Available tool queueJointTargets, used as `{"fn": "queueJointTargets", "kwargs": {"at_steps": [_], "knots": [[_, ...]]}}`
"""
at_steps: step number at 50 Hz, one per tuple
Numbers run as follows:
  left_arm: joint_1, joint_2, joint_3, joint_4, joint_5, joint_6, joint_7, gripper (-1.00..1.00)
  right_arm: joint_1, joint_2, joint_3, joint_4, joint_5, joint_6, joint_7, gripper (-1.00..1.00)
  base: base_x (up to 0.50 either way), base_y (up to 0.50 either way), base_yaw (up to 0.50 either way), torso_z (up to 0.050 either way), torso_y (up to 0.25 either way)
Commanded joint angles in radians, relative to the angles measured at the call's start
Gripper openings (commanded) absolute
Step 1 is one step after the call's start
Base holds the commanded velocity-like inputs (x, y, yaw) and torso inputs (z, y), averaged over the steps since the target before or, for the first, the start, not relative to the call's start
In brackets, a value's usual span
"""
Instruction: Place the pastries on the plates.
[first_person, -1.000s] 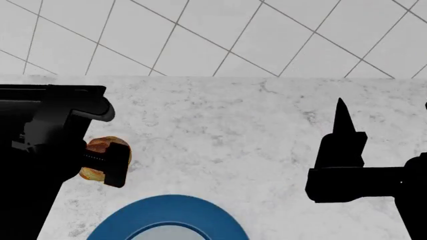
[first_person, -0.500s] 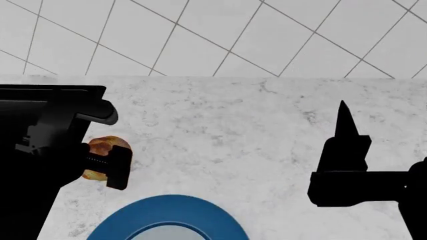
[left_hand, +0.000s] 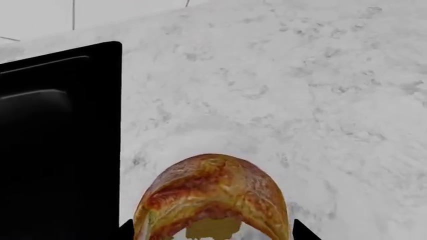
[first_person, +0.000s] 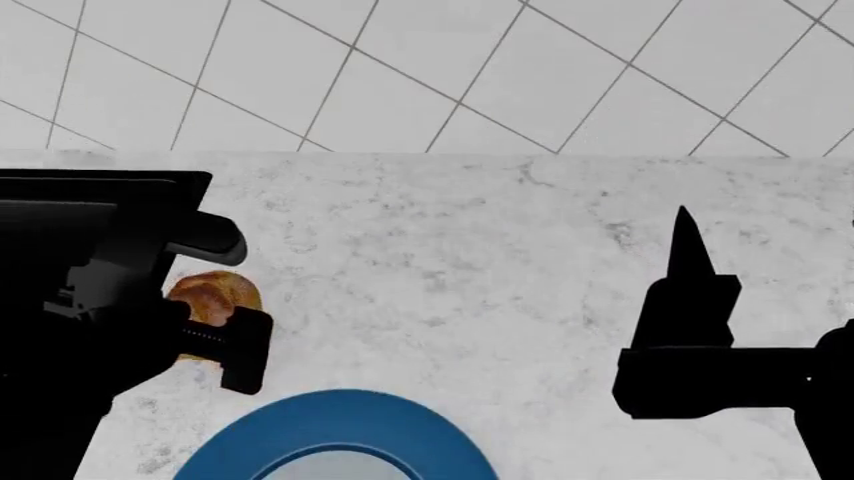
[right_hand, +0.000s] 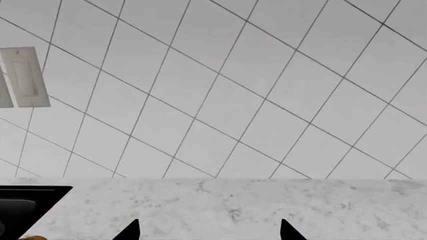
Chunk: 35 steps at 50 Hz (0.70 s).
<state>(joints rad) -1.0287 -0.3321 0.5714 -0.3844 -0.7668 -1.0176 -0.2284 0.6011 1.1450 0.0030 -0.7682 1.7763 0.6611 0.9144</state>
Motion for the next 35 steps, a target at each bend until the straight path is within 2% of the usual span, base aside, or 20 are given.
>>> {"fn": "queueJointTargets", "kwargs": {"at_steps": [1,2,3,16,19,24,28,29,32,35], "knots": [[0.019,0.003,0.007,-0.016,0.0,0.0,-0.005,1.0,-0.004,0.007,0.007,-0.004,0.012,-0.001,0.003,1.0,0.0,0.0,0.0,0.0,0.0],[0.02,0.003,0.005,-0.014,-0.002,0.0,-0.007,1.0,-0.005,0.007,0.008,-0.004,0.013,-0.001,0.003,1.0,0.0,0.0,0.0,0.0,0.0],[0.021,0.003,0.002,-0.013,-0.003,0.0,-0.01,-1.0,-0.006,0.008,0.009,-0.004,0.013,-0.001,0.003,1.0,0.0,0.0,0.0,0.0,0.0],[0.027,-0.019,-0.023,0.034,-0.022,-0.003,-0.029,-1.0,-0.008,0.002,0.009,0.0,0.008,-0.001,0.001,1.0,0.0,0.0,0.0,0.0,0.0],[0.021,-0.037,-0.056,0.1,-0.045,-0.015,-0.058,-1.0,0.001,-0.002,0.002,0.002,0.007,0.002,0.003,1.0,0.0,0.0,0.0,0.0,0.0],[0.03,-0.111,-0.187,0.419,-0.158,-0.088,-0.189,-1.0,0.024,-0.01,-0.015,-0.005,-0.039,0.021,-0.002,1.0,0.0,0.0,0.0,0.0,0.0],[0.065,-0.164,-0.334,0.692,-0.319,-0.187,-0.349,-1.0,0.049,-0.048,-0.055,0.005,-0.106,0.04,-0.002,1.0,0.0,0.0,0.0,0.0,0.0],[0.079,-0.169,-0.383,0.75,-0.378,-0.215,-0.405,-1.0,0.05,-0.065,-0.061,-0.011,-0.183,0.043,-0.03,1.0,0.0,0.0,0.0,0.0,0.0],[0.102,-0.181,-0.481,0.849,-0.527,-0.268,-0.521,-1.0,0.066,-0.107,-0.095,-0.014,-0.294,0.055,-0.062,1.0,0.0,0.0,0.0,0.0,0.0],[0.122,-0.187,-0.517,0.898,-0.59,-0.276,-0.566,-1.0,0.049,-0.151,-0.094,0.012,-0.338,0.022,-0.109,1.0,0.0,0.0,0.0,0.0,0.0]]}}
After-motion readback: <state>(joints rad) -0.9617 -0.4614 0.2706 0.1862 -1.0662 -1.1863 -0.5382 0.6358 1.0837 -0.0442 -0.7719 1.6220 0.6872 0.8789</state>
